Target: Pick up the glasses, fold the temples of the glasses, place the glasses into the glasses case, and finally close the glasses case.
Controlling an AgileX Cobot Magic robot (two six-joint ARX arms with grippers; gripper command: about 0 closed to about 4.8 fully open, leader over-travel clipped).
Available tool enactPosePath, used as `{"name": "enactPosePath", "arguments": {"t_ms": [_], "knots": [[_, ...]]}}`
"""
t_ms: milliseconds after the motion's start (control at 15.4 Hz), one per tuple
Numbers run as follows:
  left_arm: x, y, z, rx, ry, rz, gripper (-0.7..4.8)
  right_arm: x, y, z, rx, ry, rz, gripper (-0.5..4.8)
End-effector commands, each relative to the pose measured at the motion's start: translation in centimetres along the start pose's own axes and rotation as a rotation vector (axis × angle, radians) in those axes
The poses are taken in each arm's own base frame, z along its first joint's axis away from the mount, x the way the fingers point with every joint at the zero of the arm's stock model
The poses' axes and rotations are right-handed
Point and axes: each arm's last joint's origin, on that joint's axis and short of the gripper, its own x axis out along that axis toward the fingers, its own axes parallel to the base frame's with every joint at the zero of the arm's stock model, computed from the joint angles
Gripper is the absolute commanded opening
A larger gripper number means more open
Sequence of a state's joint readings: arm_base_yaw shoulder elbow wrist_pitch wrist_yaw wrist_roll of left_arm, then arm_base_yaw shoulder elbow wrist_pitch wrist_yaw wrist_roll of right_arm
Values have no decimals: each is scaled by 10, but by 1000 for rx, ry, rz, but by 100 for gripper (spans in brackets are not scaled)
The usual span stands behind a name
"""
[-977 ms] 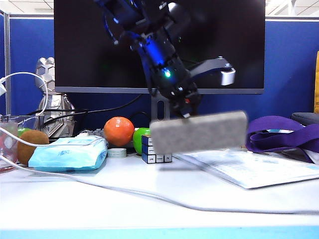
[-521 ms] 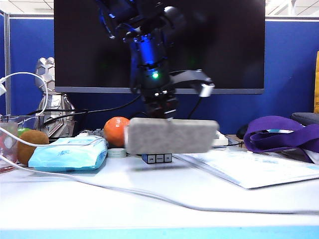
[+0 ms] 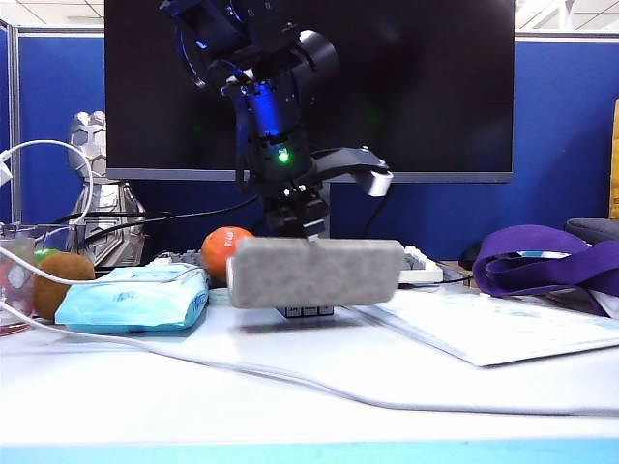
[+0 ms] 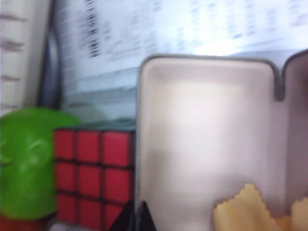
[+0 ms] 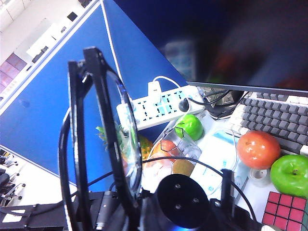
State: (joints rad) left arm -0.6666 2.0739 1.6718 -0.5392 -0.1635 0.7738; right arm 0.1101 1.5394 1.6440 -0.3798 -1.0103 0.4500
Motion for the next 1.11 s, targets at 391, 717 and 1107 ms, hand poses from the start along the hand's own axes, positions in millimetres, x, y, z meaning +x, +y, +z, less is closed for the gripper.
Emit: {"name": "enactPosePath", "arguments": {"t_ms": [391,717,1107], "knots": [[-11,-2,3,-18,-26,-58,195,-2,5,3,-43,-12,11,-1],[-58,12,10,-210,-98,24,174,-2,-1,-4,-105,10,-96,-1],[-99,33,-11,-527,27,234,48,15,-23,-16,-185,97,-172,-1]]}}
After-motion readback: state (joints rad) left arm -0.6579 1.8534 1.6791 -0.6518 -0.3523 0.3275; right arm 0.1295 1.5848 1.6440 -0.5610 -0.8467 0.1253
